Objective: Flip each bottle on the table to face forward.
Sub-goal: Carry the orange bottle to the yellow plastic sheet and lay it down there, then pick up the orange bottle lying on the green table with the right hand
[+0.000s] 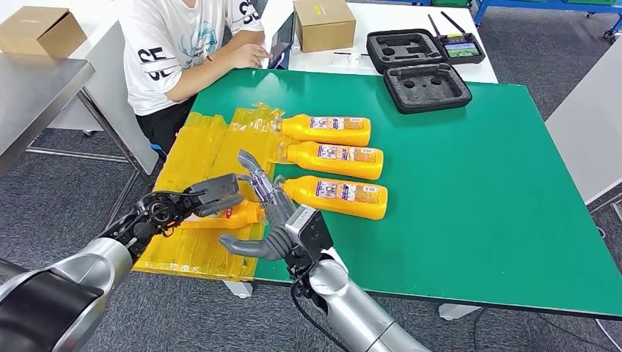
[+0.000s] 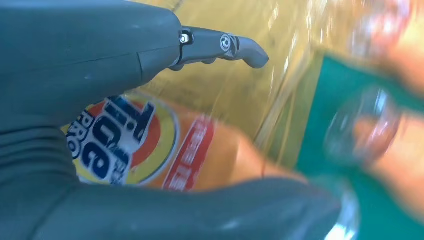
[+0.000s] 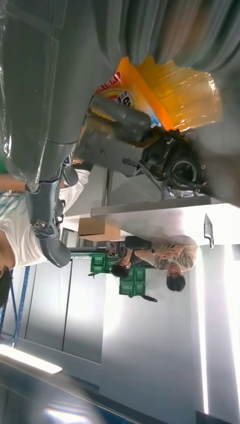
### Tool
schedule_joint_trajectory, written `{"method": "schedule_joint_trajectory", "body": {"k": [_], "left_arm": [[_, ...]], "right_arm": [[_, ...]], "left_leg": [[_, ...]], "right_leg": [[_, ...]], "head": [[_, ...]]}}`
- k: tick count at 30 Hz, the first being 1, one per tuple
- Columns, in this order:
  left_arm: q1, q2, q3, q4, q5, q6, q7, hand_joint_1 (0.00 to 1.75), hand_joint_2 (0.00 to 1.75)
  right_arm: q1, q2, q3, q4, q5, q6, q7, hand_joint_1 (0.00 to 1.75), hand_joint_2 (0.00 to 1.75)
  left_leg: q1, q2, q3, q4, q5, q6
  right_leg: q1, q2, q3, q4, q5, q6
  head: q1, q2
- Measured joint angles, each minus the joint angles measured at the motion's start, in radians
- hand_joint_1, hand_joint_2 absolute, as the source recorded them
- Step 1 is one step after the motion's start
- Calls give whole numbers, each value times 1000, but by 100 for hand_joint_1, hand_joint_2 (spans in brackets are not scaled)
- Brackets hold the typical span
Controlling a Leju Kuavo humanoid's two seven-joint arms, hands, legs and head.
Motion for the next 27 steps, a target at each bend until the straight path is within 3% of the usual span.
{"method": "schedule_joint_trajectory", "body": {"k": [2,7,10,12,18,27], "left_arm": [[22,-5,36,-6,20,159,-44,0,0],[92,-33,156,-67,92,751,-253,0,0],[145,-47,218,-153,129,970,-315,0,0],[179,-52,242,-216,105,1023,-318,0,0],[230,-81,341,-335,42,1031,-319,0,0],[295,-88,405,-461,198,1031,-319,0,0]], "right_arm": [[2,0,4,-1,4,-2,7,0,175],[7,2,15,-6,5,0,21,0,175],[7,7,22,-6,-1,0,22,0,175],[7,8,27,-6,1,-2,16,0,175],[11,6,45,-15,61,-59,-28,0,175],[28,-60,48,-178,308,-428,-26,0,175]], "left_leg": [[0,0,-1,0,0,0],[0,1,-3,0,0,0],[0,1,-4,0,0,0],[0,1,-5,0,0,0],[0,1,-5,0,0,0],[0,1,-6,0,0,0]], "right_leg": [[0,0,-1,0,0,0],[0,0,-3,0,0,0],[0,0,-4,0,0,0],[0,0,-5,0,0,0],[0,0,-6,0,0,0],[0,0,-6,0,0,0]], "head": [[0,0],[0,0],[0,0],[0,0],[0,0],[0,0]]}}
